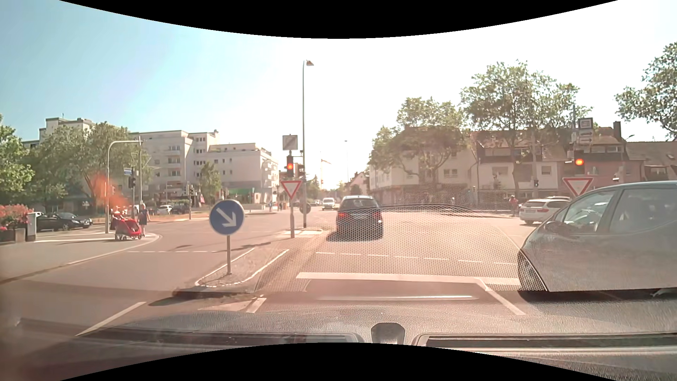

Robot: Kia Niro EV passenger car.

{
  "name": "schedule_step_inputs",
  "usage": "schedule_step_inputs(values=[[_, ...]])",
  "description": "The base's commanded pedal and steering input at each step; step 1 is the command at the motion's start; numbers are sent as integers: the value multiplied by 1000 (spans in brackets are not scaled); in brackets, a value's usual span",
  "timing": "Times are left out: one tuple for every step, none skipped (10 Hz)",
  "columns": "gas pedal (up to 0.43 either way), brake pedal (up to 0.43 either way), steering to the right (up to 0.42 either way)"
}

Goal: Follow the waypoints while adhering to traffic rules and regulations

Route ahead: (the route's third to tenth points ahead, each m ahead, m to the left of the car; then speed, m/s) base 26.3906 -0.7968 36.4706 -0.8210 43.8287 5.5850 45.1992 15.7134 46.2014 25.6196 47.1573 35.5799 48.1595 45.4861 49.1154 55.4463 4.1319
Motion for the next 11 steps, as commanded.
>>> schedule_step_inputs(values=[[0,287,3],[0,299,3],[0,299,1],[0,299,-2],[0,299,-5],[0,305,-7],[0,317,-7],[0,329,-7],[0,329,-7],[0,329,-7],[0,329,-7]])
